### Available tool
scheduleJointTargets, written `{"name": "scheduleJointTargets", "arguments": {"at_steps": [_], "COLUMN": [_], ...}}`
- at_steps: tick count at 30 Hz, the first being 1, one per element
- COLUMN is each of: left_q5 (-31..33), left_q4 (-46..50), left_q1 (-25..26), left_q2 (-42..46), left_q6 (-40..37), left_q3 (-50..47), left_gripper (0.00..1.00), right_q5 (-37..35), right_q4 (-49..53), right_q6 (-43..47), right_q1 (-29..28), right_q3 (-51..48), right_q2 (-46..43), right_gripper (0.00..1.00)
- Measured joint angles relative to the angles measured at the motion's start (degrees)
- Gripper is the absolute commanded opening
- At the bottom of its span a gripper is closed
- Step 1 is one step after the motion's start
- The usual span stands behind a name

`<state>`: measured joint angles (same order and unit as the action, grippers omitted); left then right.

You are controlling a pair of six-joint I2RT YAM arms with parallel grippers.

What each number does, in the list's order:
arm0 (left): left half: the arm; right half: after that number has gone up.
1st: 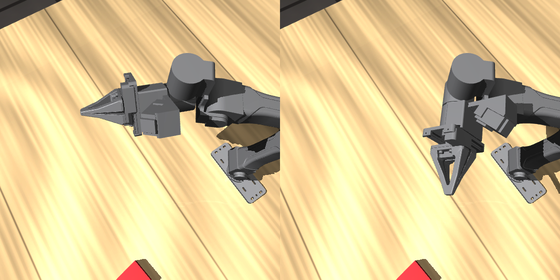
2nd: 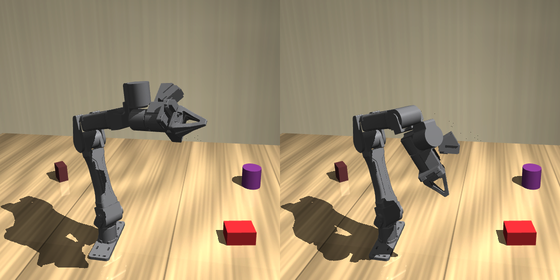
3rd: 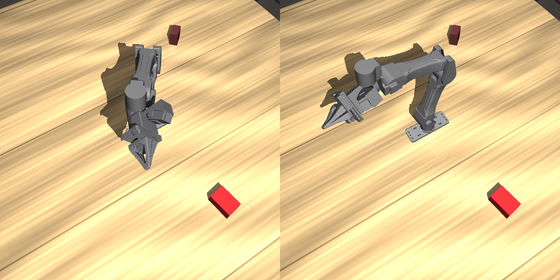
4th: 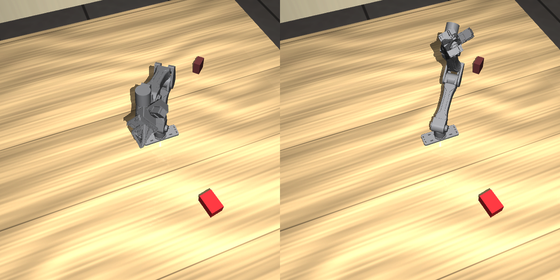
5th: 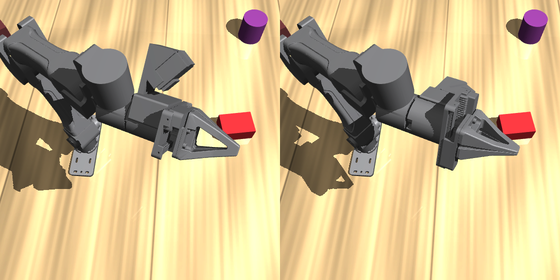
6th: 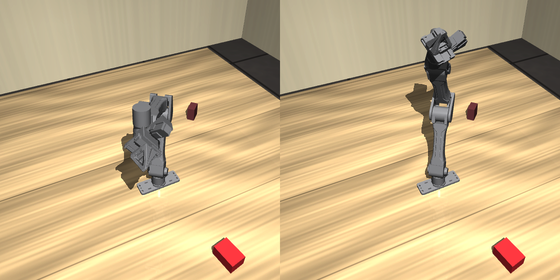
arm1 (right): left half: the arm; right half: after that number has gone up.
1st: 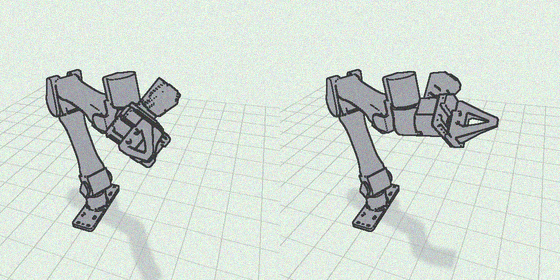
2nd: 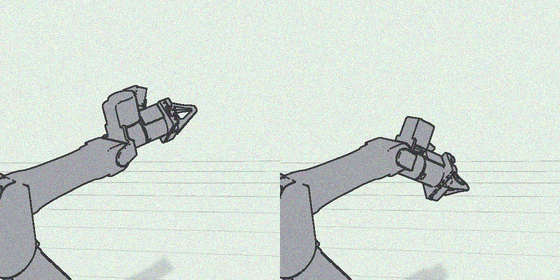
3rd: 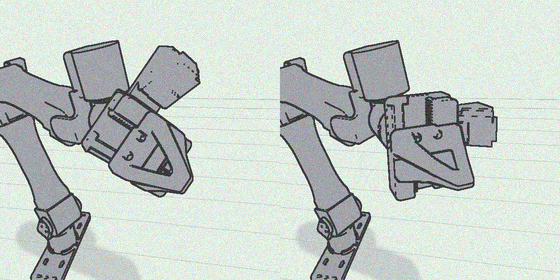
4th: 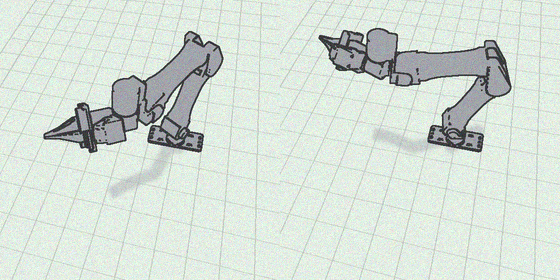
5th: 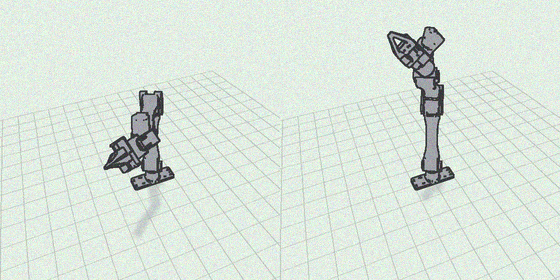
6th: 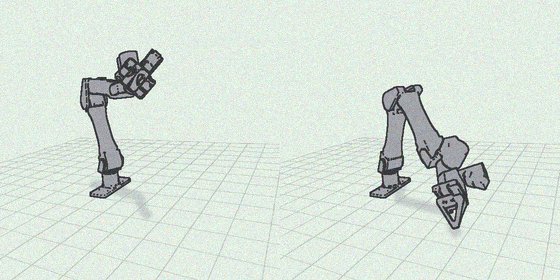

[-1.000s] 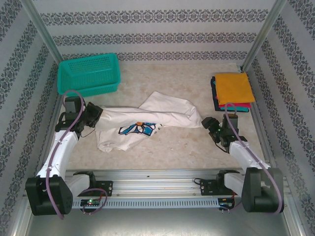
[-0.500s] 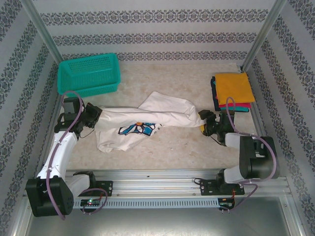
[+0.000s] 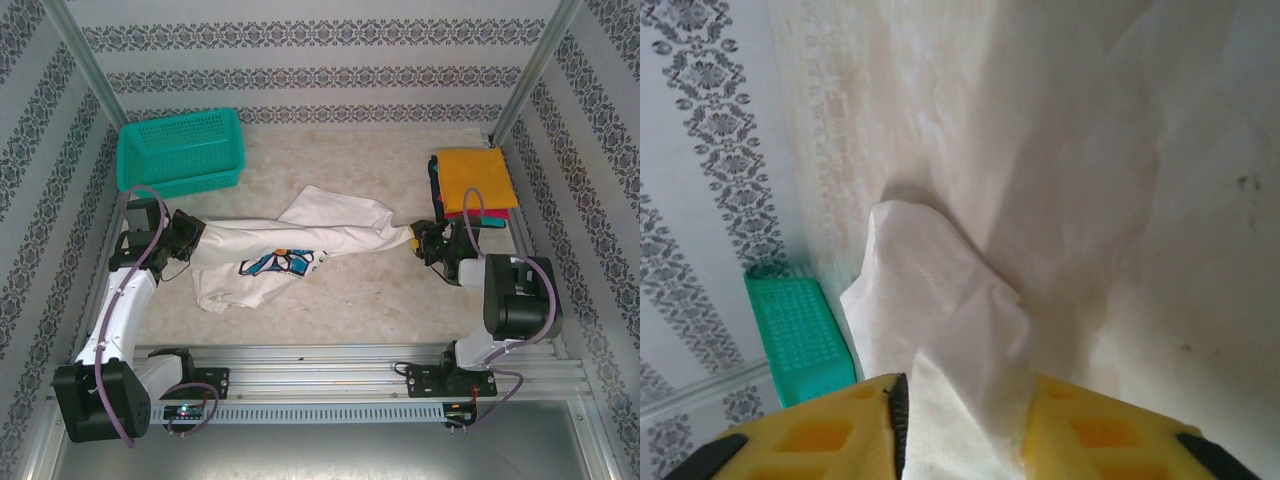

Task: Fold and stack the t-shirts

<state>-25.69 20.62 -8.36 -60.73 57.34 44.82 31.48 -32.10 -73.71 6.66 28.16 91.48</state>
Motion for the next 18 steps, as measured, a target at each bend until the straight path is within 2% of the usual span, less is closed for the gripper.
{"name": "scheduleJointTargets", "arguments": {"at_steps": [3,10,15,18], "left_q5": [-0.17,-0.50,-1.40,-1.75], "left_q4": [0.00,-0.02,0.04,0.07], "left_q1": [0.00,0.00,0.00,0.00], "left_q2": [0.00,0.00,-0.90,-3.45], "left_q6": [0.00,0.02,0.04,0.09], "left_q3": [-0.02,-0.02,1.90,8.26], "left_gripper": [0.00,0.00,0.00,0.00], "right_q5": [-0.57,-1.68,-3.02,-4.35], "right_q4": [0.07,0.87,6.69,12.09], "right_q6": [1.33,5.18,11.98,17.38], "right_q1": [0.00,0.00,0.02,0.37], "right_q3": [0.33,1.25,4.50,10.45], "right_q2": [1.27,1.55,-8.09,-16.31], "right_gripper": [0.01,0.00,0.00,0.00]}}
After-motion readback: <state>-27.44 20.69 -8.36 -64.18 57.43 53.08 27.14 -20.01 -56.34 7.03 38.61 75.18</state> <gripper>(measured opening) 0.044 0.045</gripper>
